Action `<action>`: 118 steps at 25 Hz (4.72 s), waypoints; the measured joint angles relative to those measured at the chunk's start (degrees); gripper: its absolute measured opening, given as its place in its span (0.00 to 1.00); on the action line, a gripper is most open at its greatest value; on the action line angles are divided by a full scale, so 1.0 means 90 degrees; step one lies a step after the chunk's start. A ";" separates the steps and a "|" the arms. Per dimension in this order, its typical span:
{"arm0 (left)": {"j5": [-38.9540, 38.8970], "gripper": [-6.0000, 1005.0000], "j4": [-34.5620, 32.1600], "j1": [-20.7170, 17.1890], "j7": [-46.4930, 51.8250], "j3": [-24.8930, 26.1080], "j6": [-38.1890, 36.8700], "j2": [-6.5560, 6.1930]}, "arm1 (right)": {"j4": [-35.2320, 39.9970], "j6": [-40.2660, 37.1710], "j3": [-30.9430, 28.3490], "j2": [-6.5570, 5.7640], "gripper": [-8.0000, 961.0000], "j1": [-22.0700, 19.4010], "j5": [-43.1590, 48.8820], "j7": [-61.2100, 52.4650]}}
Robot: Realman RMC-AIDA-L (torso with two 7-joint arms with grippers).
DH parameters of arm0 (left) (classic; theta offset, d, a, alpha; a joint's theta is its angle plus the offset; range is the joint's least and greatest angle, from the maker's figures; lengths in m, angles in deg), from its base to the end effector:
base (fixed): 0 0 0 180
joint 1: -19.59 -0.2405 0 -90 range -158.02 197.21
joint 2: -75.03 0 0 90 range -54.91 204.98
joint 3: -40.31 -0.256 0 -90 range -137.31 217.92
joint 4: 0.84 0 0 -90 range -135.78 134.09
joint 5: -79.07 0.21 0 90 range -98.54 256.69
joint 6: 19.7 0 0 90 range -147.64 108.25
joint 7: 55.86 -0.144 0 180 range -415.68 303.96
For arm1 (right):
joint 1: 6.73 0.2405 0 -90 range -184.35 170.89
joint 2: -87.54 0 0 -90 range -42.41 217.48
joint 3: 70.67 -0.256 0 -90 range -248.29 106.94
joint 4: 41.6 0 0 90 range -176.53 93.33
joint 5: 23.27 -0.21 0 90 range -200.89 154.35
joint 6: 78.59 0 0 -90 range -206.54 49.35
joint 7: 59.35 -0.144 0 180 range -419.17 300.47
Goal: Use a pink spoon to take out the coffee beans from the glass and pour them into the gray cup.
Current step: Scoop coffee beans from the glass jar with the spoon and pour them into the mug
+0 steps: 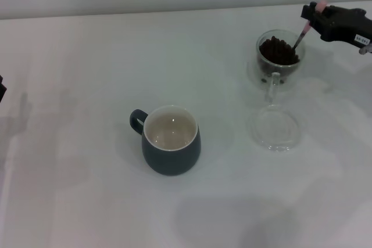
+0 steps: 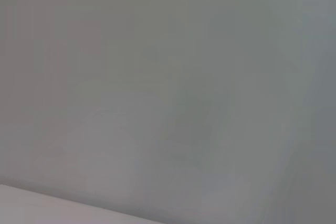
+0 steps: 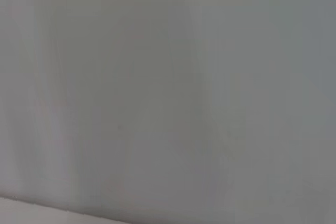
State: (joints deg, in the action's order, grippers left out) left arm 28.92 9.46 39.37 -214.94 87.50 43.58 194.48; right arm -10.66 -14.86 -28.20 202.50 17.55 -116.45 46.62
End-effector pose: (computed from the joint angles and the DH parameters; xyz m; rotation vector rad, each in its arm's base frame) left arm -0.3567 0.3011 -0.0250 -1.5231 -0.8426 -0.7661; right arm 0.3308 0.3624 0.0543 -2.0462 0.8250 0.7346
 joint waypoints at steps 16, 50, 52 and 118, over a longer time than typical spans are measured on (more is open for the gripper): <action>0.0216 0.80 0.0003 -0.0020 0.0001 0.0000 0.0057 0.0002 | -0.0756 -0.0518 -0.0016 0.0007 0.17 -0.0044 -0.1142 -0.1655; 0.0232 0.80 0.0012 0.0051 0.0000 0.0011 0.0088 -0.0020 | -0.0802 -0.1085 -0.0009 -0.0002 0.17 0.0076 -0.1471 -0.4586; 0.0232 0.80 0.0007 0.0050 0.0000 0.0018 0.0089 -0.0020 | -0.0800 -0.1085 -0.0010 -0.0021 0.17 0.0084 -0.1473 -0.4756; 0.0241 0.80 0.0057 0.0046 -0.0175 0.0040 0.0255 -0.0010 | -0.0727 0.0547 0.3429 0.0136 0.21 0.0628 -0.2214 -0.4008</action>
State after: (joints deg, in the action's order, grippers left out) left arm 31.08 9.97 39.78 -216.52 87.86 45.87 194.39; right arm -17.20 -9.93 2.66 203.72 23.21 -136.37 10.55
